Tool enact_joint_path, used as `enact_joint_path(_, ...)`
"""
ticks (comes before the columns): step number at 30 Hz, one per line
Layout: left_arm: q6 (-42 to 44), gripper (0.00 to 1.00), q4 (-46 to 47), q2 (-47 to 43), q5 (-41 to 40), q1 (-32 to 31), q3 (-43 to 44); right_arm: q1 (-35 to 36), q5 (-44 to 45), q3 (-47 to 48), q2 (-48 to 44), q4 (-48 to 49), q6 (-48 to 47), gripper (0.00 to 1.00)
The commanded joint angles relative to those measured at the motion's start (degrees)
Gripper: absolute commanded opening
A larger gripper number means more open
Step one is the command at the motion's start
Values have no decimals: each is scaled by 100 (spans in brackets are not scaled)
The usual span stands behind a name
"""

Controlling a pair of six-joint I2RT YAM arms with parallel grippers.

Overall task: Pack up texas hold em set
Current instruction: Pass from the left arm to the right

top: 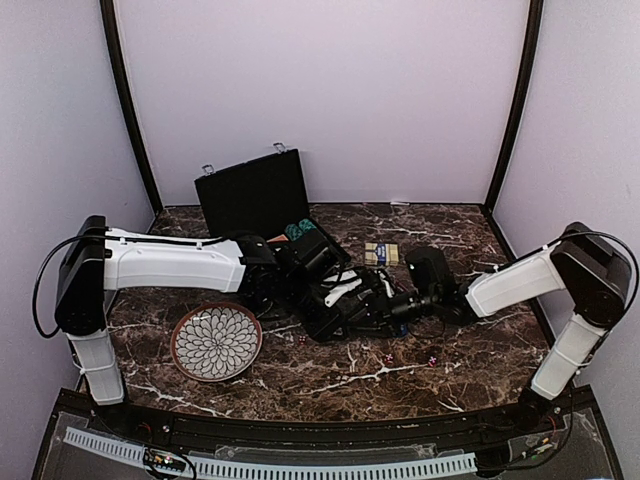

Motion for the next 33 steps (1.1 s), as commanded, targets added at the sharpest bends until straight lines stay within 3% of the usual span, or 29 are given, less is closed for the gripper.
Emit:
enact_joint_path(1, 6, 40, 50, -266, 95, 32, -78, 103, -97, -37, 58, 340, 113, 38)
enact_joint_path(12, 32, 40, 66, -257, 63, 31, -113, 214, -140, -37, 191, 488, 236, 27)
enact_joint_path(20, 42, 40, 94, -213, 17, 34, -139, 228, -187, -99, 248, 840, 458, 1)
enact_joint_path(27, 16, 41, 136, -276, -38, 44, -232, 84, -93, -159, 105, 743, 434, 0)
enact_joint_path(33, -132, 62, 447, -625, 425, 175, -523, -98, 73, -35, -157, -71, -275, 0)
